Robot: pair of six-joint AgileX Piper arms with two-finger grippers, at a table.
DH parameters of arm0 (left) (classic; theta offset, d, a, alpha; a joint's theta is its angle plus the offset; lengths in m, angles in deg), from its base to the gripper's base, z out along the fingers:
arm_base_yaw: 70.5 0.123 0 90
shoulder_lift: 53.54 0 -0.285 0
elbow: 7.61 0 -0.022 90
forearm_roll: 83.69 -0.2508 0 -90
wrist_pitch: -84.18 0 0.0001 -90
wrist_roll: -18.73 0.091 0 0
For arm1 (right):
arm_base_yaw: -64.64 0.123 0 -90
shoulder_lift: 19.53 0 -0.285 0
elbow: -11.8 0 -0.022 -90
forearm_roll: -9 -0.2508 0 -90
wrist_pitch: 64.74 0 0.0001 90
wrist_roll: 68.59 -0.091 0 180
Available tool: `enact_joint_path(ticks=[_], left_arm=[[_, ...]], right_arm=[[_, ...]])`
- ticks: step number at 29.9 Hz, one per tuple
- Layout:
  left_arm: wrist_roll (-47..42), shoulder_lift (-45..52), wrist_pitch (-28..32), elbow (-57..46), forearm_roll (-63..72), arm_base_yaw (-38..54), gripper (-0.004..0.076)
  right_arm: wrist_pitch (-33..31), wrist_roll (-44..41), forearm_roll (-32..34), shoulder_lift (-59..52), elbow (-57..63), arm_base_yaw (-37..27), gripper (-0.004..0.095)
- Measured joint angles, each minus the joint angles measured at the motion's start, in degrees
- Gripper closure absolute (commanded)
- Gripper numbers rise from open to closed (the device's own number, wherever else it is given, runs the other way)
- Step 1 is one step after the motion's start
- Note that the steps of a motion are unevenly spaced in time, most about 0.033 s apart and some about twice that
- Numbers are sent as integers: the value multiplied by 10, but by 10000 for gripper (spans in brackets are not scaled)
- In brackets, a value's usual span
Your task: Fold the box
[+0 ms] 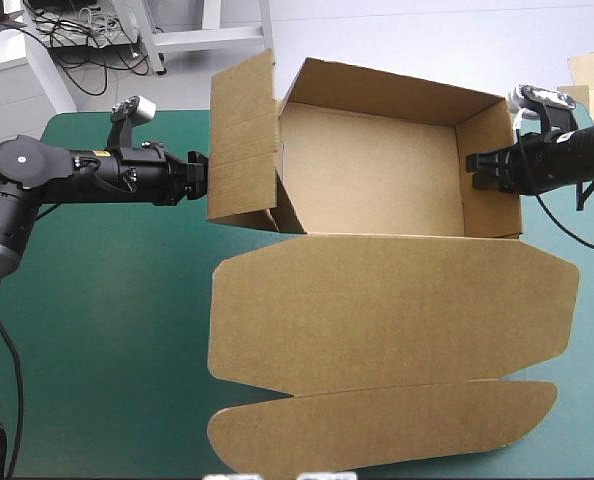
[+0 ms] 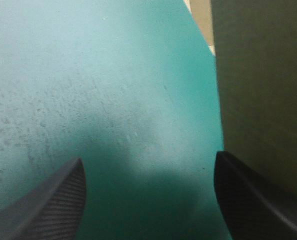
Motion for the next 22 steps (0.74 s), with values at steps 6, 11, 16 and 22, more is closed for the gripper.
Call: enact_joint_path(ticks=[6,11,16,22], left_arm=[[5,0,-14,0,17,0,214],[6,0,-38,0,30,0,214],[7,0,-48,0,40,0,215],[7,0,-50,0,56,0,214]], right_arm=[[15,-8,32,12,0,44,928],[43,-34,57,25,0,82,928],[75,-56,57,43,0,114,928],[111,-76,64,68,0,161,928]])
